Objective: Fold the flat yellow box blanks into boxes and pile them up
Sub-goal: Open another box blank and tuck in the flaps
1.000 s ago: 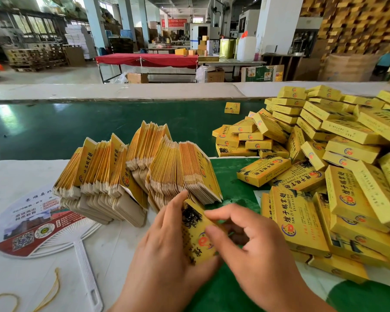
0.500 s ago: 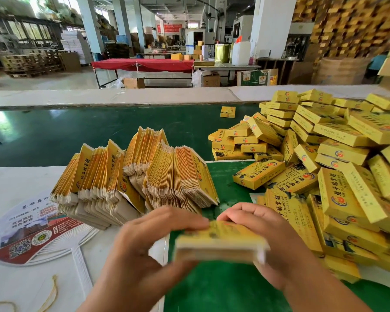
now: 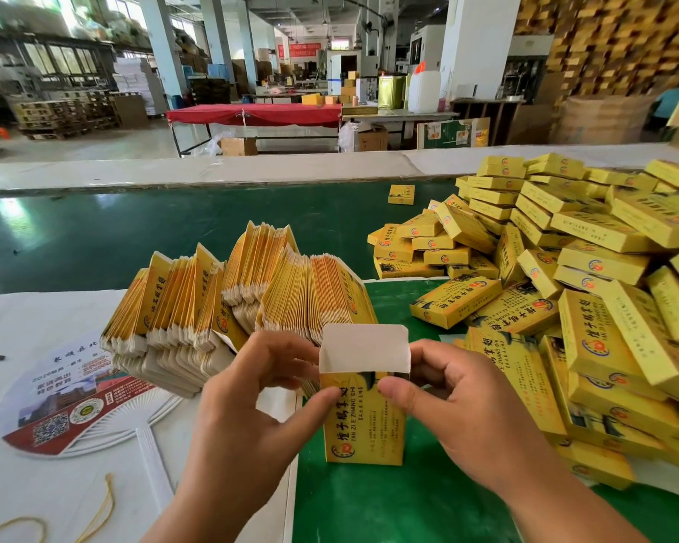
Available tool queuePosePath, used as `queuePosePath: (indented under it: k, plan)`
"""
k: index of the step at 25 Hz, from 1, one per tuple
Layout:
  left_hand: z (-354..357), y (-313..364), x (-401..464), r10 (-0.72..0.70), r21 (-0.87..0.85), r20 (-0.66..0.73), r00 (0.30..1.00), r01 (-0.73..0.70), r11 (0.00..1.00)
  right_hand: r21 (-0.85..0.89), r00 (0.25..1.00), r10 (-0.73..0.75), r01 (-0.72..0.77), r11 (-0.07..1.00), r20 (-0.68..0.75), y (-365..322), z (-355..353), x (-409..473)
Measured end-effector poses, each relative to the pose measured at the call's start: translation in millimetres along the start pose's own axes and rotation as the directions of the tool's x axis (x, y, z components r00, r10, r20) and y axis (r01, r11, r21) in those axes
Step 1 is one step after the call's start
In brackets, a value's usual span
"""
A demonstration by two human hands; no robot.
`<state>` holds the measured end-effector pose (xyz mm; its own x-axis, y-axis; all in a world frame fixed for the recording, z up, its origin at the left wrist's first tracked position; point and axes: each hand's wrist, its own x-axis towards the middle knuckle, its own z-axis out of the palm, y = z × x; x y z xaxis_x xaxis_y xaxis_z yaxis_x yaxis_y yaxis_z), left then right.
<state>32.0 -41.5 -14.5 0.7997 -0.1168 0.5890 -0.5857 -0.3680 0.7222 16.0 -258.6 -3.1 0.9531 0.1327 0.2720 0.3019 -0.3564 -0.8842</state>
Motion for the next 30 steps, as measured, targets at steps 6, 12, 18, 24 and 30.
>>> queuePosePath:
  k: [6, 12, 18, 24, 30]
  plan:
    - [1.6, -4.0, 1.0, 0.011, -0.113, 0.084, 0.996, -0.001, 0.994, 0.024, 0.999, -0.026, 0.025, 0.999, 0.026, 1.8, -1.0, 0.7]
    - [3.9, -9.2, -1.1, -0.005, -0.165, 0.188, 0.982, 0.036, 0.986, -0.002, 0.995, -0.097, 0.097, 0.995, 0.010, 3.3, 2.7, -0.4]
    - [4.3, -8.4, 0.0, 0.001, -0.098, 0.076, 0.997, 0.006, 0.995, -0.161, 0.935, -0.319, 0.295, 0.942, -0.156, 5.5, 9.6, -2.2]
    - [3.5, -5.6, 1.8, -0.016, -0.049, 0.047, 0.999, 0.018, 0.999, -0.262, 0.909, -0.401, 0.361, 0.895, -0.118, 7.5, 6.3, 2.8]
    - [0.1, -4.8, 3.1, 0.021, 0.024, 0.096, 0.995, -0.024, 0.999, -0.226, 0.925, -0.378, 0.375, 0.899, 0.031, 8.4, 2.7, 2.9]
